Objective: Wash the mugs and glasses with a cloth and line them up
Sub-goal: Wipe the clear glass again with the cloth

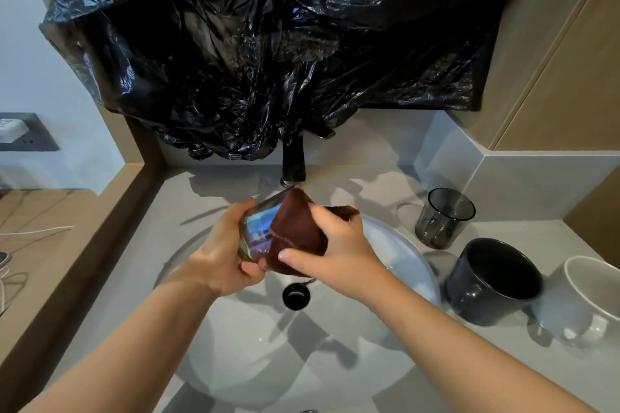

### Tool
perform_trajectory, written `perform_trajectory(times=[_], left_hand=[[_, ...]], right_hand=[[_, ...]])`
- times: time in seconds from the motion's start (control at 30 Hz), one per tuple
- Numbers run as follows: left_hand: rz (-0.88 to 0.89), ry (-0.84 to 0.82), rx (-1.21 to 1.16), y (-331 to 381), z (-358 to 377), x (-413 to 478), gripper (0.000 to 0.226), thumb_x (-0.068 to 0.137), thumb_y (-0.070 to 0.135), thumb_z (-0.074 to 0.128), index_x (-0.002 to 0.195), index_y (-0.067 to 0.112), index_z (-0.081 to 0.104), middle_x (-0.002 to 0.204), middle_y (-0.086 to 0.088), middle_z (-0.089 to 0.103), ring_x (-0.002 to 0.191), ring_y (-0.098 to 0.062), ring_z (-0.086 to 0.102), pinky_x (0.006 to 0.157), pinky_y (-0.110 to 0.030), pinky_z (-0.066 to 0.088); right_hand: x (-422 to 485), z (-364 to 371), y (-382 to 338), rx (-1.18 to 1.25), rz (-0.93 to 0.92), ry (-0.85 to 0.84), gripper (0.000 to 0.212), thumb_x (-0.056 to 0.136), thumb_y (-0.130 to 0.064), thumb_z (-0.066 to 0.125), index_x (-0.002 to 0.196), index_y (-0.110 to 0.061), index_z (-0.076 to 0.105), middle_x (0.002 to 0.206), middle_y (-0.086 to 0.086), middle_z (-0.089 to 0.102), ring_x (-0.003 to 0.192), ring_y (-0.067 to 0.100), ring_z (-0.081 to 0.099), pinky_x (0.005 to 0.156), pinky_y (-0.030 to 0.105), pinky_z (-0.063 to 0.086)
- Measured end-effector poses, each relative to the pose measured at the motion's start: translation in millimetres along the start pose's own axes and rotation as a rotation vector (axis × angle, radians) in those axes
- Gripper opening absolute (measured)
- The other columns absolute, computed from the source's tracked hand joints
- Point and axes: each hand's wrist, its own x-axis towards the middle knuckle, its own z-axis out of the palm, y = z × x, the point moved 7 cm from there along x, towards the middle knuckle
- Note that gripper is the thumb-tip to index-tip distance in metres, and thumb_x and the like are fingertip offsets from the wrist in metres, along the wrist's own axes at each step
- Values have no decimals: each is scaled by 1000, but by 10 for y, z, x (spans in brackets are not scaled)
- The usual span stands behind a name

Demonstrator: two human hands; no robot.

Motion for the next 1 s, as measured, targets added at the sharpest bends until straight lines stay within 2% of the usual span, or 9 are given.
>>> perform_trajectory(times=[0.17, 0.3, 0.4, 0.53, 0.63, 0.7, 0.8, 0.87, 1.0], left_hand=[[2, -40, 65, -9, 56, -69, 57, 89, 51, 42, 54, 11, 62, 45, -3, 48, 32, -11, 39, 36, -9, 19], [156, -25, 167, 139, 153, -121, 44, 93, 46, 39, 81, 9, 59, 53, -2, 53, 34, -9, 42, 33, -8, 21], [289, 38, 219, 231, 214, -166, 44, 96, 45, 38, 84, 10, 60, 53, 1, 56, 38, -8, 48, 32, -13, 29], [748, 221, 567, 392, 224, -261, 33, 87, 55, 40, 86, 23, 50, 73, 3, 58, 65, -14, 55, 53, -21, 43], [1111, 285, 973, 444, 318, -372, 42, 78, 61, 33, 98, 26, 46, 87, 10, 55, 79, -5, 54, 66, -15, 39], [1043, 186, 950, 420, 343, -304, 46, 84, 65, 41, 105, 25, 45, 89, 6, 55, 74, -4, 52, 63, -16, 39], [476, -73, 598, 260, 314, -138, 73, 80, 80, 30, 108, 18, 57, 74, -3, 57, 53, -9, 51, 44, -19, 35], [232, -171, 395, 149, 319, -100, 78, 81, 78, 26, 90, 11, 65, 57, -2, 52, 43, -11, 42, 37, -16, 26], [434, 79, 390, 250, 328, -63, 51, 95, 58, 32, 82, 15, 56, 55, 4, 51, 46, -10, 43, 40, -17, 29]], right_hand=[[24, 89, -72, -540, -304, -163, 71, 75, -59, 55, 138, -28, 43, 141, -13, 45, 134, -5, 22, 110, 44, -26], [50, 118, -57, -213, -210, -131, 54, 74, -42, 75, 123, -35, 53, 120, -15, 54, 117, -12, 38, 118, 40, 11], [51, 114, -35, 191, 26, -144, 28, 78, -30, 76, 91, -45, 57, 105, -14, 65, 105, 4, 59, 99, 30, 46], [72, 158, 71, 659, 272, -189, 8, 87, -26, 66, 95, -27, 67, 88, -1, 68, 80, 15, 64, 76, 29, 54], [56, 191, 159, 1054, 428, -233, 36, 78, -31, 65, 108, -12, 65, 97, 12, 67, 88, 28, 63, 76, 38, 55], [75, 143, 204, 1024, 384, -194, 38, 75, -30, 68, 107, -10, 66, 97, 15, 66, 89, 32, 61, 78, 42, 52], [68, -10, 172, 687, 224, -31, 5, 84, -19, 69, 83, -24, 70, 70, -4, 68, 70, 17, 61, 67, 30, 52], [54, -41, 97, 329, 87, -35, 19, 81, -21, 73, 74, -38, 68, 67, -17, 65, 67, 2, 59, 68, 21, 48], [60, 55, 136, 441, 145, -6, 14, 81, -19, 74, 83, -31, 67, 64, -15, 65, 57, -1, 58, 60, 18, 47]])
